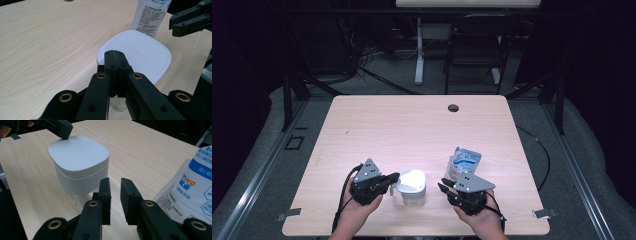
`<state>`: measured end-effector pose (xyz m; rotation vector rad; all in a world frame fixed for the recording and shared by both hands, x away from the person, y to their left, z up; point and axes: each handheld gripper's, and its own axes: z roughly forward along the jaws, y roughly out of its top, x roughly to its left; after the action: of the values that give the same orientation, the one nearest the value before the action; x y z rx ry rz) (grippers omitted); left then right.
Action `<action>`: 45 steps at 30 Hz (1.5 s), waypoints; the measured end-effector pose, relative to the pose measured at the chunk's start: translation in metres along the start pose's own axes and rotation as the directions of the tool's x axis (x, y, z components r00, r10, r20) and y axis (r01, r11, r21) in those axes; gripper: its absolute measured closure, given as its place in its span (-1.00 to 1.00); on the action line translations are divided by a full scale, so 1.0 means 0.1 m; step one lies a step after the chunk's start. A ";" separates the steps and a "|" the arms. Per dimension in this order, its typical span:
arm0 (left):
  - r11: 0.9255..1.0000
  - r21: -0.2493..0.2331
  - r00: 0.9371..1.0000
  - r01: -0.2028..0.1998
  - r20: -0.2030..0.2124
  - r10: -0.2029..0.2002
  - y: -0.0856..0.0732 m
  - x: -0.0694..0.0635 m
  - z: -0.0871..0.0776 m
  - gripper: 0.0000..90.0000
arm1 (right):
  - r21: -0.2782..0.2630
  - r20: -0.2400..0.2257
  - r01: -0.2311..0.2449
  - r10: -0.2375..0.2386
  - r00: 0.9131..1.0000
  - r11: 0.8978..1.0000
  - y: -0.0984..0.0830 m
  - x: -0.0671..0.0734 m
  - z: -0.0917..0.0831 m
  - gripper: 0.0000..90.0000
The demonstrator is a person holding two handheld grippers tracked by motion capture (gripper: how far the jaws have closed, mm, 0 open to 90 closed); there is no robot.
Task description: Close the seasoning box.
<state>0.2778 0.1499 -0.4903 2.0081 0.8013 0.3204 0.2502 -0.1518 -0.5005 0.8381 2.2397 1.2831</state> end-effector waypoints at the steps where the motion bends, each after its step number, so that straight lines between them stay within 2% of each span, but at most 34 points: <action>1: 1.000 0.000 1.000 0.000 0.000 0.000 0.00 0.00 0.00 1.00 | -0.005 -0.002 -0.001 0.001 1.000 1.000 0.00 0.00 0.00 0.82; 5: 1.000 -0.004 1.000 0.002 0.000 -0.002 0.00 0.00 0.00 1.00 | 0.006 -0.008 -0.001 0.001 1.000 1.000 0.00 -0.01 0.02 1.00; 22: 1.000 -0.002 1.000 0.030 -0.002 -0.030 -0.03 0.03 -0.02 1.00 | 0.003 -0.041 0.026 -0.026 0.999 1.000 0.04 0.00 0.08 1.00; 39: 1.000 0.003 1.000 0.023 -0.009 -0.023 -0.04 0.03 -0.03 1.00 | 0.017 -0.087 0.058 -0.057 0.995 0.998 0.09 0.11 0.27 1.00; 45: 0.999 -0.006 0.999 0.033 -0.006 -0.033 -0.04 0.03 -0.03 1.00 | 0.026 -0.104 0.062 -0.059 0.993 0.998 0.09 0.13 0.33 1.00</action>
<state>0.2770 0.1552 -0.4927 1.9871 0.8358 0.3101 0.2637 -0.1188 -0.5090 0.7230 2.3509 1.2962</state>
